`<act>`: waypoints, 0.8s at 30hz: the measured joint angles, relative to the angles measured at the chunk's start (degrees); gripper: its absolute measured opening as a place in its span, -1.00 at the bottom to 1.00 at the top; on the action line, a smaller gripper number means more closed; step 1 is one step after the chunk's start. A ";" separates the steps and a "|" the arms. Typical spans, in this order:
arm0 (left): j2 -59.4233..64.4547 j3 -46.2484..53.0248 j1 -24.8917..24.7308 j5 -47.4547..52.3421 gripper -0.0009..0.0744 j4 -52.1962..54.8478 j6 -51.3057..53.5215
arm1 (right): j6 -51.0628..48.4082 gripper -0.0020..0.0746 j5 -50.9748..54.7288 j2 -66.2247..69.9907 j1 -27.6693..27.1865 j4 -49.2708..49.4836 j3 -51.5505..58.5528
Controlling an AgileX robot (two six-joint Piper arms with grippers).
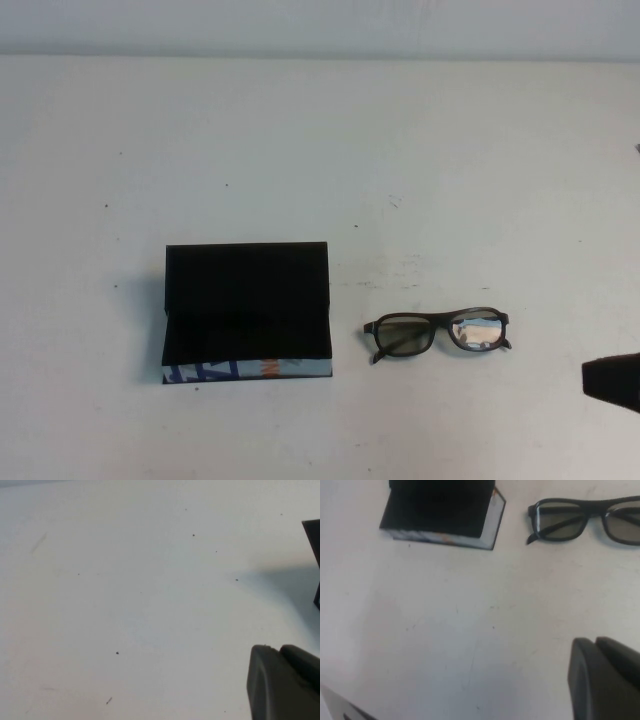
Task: Return glasses to glasses case
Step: Pick up the glasses from the table
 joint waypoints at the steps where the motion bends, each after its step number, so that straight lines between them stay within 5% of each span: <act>1: 0.00 0.00 0.00 0.00 -0.98 0.00 0.00 | -1.50 -0.98 -0.11 1.87 1.18 0.00 -0.64; 8: 0.00 0.00 0.00 0.00 -0.98 0.00 0.00 | -8.99 -0.98 -4.79 13.45 13.46 -5.38 -6.96; 15: 0.00 0.00 0.00 0.00 -0.98 0.00 0.00 | -12.16 -0.98 -6.83 25.29 24.41 -21.47 -14.33; 24: 0.00 0.00 0.00 0.00 -0.98 0.00 0.00 | -34.67 -0.88 -7.80 39.19 28.28 -28.77 -21.15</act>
